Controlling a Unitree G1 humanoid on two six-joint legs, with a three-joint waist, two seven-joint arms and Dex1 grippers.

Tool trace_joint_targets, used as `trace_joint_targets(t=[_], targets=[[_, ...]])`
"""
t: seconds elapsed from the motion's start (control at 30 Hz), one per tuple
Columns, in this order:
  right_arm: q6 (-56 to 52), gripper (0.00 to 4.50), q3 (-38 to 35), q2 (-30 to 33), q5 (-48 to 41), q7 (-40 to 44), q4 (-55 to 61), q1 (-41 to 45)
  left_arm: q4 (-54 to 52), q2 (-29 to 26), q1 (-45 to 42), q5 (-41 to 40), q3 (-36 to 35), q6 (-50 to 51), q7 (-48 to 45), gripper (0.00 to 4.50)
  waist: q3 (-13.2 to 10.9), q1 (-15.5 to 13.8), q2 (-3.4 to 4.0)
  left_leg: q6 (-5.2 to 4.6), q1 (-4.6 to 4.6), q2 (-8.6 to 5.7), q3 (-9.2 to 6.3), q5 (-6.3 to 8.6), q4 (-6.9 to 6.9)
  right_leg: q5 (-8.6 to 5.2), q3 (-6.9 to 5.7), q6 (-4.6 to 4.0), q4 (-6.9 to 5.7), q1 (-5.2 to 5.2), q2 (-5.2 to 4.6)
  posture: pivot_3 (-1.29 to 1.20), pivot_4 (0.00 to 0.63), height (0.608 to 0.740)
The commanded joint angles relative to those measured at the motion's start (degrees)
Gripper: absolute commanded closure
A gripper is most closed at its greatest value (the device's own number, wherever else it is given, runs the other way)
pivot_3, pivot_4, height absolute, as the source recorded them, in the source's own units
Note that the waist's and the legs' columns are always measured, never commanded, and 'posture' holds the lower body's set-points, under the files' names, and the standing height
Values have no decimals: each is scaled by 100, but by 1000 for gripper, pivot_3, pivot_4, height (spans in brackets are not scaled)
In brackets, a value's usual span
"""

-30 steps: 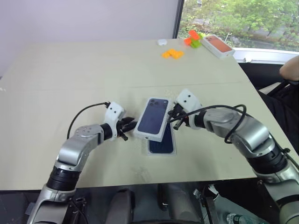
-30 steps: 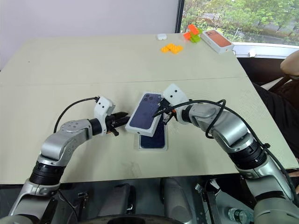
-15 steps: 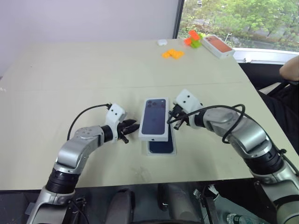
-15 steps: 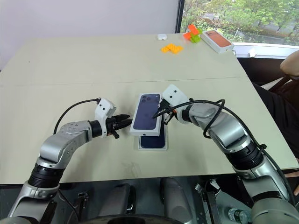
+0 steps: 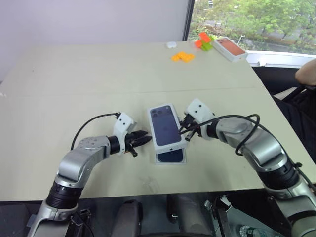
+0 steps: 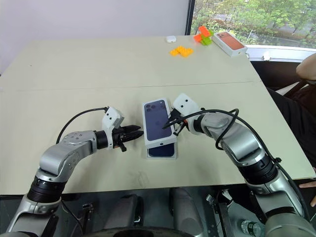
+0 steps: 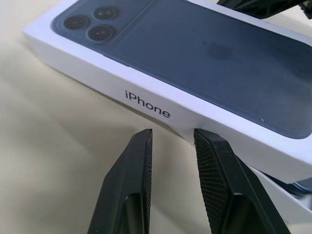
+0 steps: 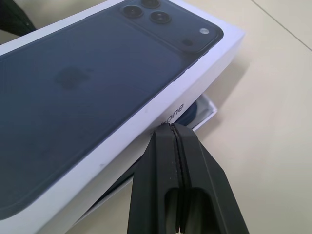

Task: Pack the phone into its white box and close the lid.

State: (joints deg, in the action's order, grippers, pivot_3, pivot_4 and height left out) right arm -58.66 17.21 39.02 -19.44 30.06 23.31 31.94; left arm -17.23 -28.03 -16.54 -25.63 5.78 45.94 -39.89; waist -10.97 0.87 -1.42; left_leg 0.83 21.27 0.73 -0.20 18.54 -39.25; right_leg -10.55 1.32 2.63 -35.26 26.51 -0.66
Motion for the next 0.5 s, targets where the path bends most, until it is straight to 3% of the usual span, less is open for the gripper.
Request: trace_joint_targets(t=[0.03,0.5], targets=[[12,4500,-183,153,-90,241,542,-56,-281,-3,-33,-164,-70,-3,-64,3049,0,-2,0,0,0,0,0,0,-1,0,0,0,0,0,0,0,150,740],[76,4500,-55,849,-300,1112,1802,-657,-483,-198,79,-512,-65,193,-334,3049,0,-6,0,2,-10,-2,1,-1,-4,-1,-3,0,-8,-8,3,0,150,740]])
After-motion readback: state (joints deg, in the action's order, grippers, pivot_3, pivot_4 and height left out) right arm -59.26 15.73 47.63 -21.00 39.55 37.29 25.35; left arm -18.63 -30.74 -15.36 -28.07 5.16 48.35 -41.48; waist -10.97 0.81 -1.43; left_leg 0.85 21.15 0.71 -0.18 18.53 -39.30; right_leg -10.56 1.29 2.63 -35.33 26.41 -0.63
